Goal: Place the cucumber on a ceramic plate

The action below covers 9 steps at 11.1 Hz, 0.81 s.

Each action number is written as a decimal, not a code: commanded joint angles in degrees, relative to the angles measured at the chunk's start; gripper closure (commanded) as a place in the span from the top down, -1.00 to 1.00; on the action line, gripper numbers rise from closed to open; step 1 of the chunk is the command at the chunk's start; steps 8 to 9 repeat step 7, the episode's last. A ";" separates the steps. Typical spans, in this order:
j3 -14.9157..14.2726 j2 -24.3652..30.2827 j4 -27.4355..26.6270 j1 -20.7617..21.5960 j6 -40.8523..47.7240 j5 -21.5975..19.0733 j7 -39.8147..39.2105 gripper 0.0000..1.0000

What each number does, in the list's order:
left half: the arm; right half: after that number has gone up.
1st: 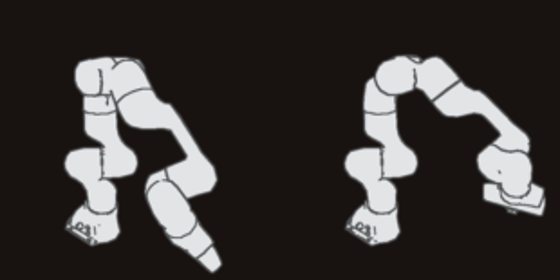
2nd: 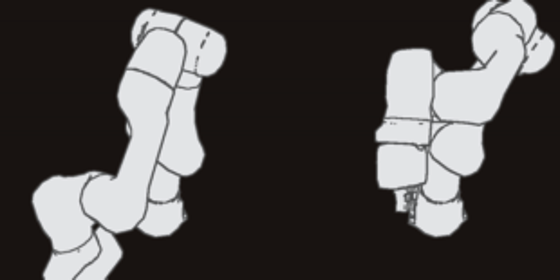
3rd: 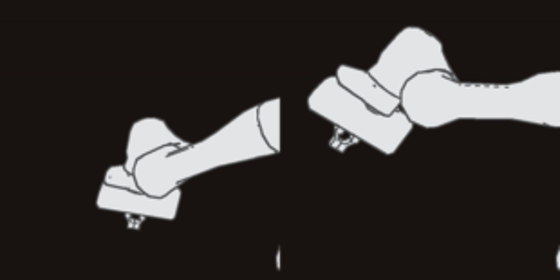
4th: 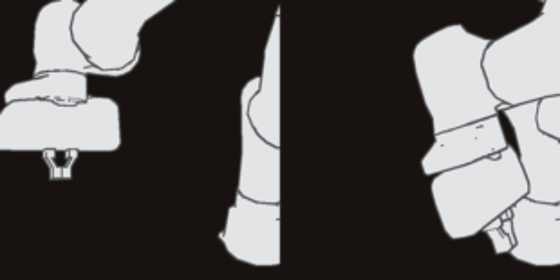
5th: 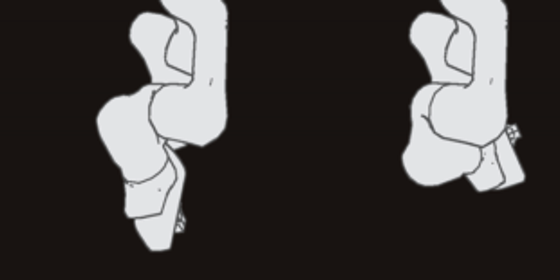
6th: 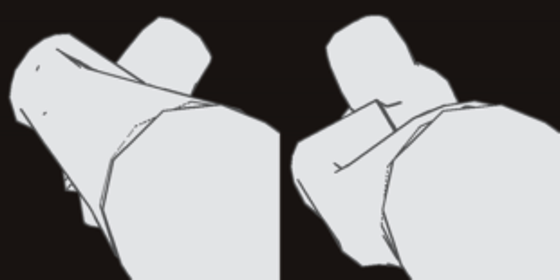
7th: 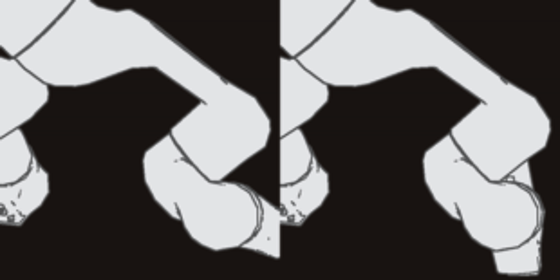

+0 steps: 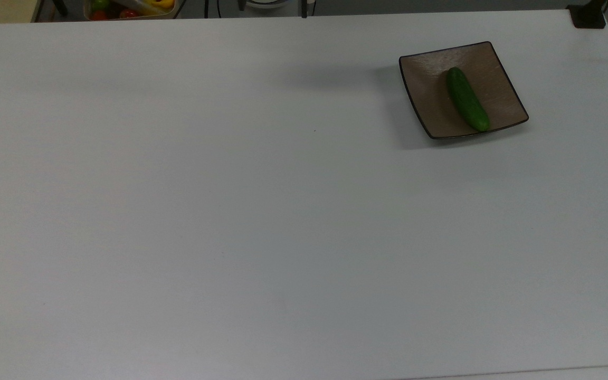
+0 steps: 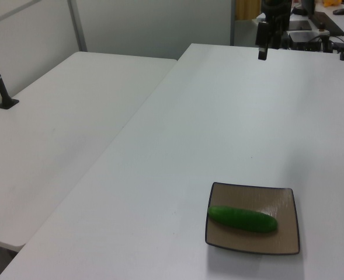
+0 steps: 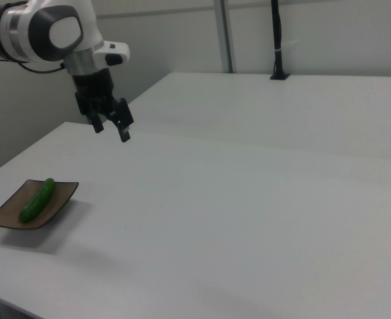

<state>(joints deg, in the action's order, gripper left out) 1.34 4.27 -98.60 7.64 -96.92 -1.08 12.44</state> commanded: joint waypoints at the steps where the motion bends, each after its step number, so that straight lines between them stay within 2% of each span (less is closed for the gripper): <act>1: -0.37 -0.40 -0.90 -2.00 -3.70 0.29 -12.94 1.00; 9: -0.29 -0.75 -0.98 -2.54 -4.15 -0.15 -13.94 1.00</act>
